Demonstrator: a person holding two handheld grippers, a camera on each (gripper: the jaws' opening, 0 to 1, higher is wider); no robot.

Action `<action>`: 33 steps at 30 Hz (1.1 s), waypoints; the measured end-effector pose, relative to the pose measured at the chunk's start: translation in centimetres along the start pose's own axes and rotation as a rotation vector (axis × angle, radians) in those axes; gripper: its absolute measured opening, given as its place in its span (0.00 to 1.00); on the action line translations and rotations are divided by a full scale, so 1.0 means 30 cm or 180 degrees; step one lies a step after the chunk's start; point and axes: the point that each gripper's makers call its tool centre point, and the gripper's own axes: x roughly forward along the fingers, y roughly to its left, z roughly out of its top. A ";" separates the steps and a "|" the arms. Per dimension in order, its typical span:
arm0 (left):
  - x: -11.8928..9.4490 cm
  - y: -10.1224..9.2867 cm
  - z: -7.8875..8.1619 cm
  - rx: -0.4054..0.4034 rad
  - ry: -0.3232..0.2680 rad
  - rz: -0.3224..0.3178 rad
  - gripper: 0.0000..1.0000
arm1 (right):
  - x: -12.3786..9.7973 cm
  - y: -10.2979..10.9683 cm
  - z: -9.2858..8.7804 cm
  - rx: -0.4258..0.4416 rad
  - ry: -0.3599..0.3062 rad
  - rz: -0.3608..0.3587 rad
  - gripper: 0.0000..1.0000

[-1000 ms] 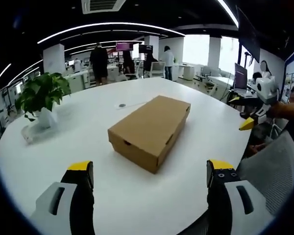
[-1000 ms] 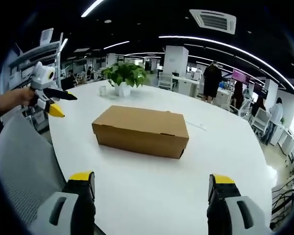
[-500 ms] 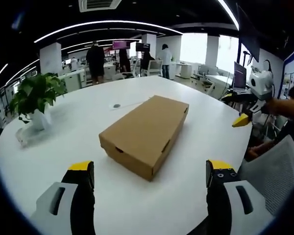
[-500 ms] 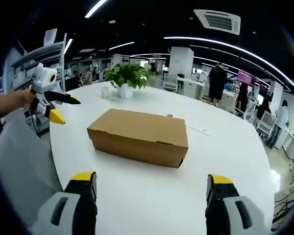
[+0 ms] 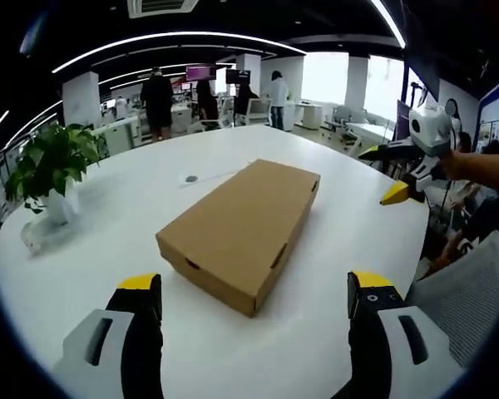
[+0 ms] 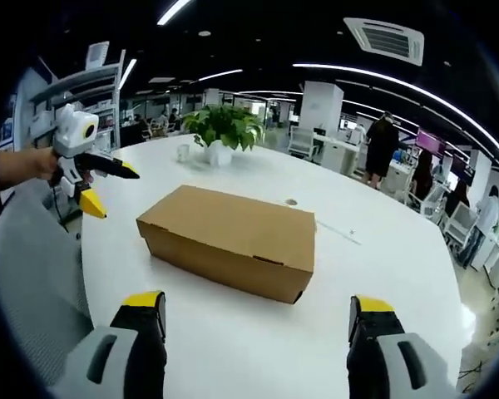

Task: Operate the shoe box by opening the lid, removing the specified soft item, and placing it in the target area until the item is outside and the box remains undamaged.

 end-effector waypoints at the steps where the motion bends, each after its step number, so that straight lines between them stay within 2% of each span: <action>1: 0.004 -0.002 -0.002 0.0005 0.0008 -0.0004 0.96 | 0.009 -0.008 0.001 -0.0013 0.0011 0.0007 0.91; 16: 0.088 -0.006 -0.025 -0.0092 0.0055 0.0078 0.93 | 0.124 -0.062 0.006 -0.0268 0.0086 0.0224 0.88; 23: 0.134 0.013 -0.050 -0.0061 0.0127 0.0202 0.87 | 0.174 -0.053 0.008 -0.0403 0.0164 0.0352 0.85; 33: 0.189 0.027 -0.084 -0.0148 0.0184 0.0292 0.88 | 0.260 -0.050 0.015 -0.0427 0.0219 0.0475 0.81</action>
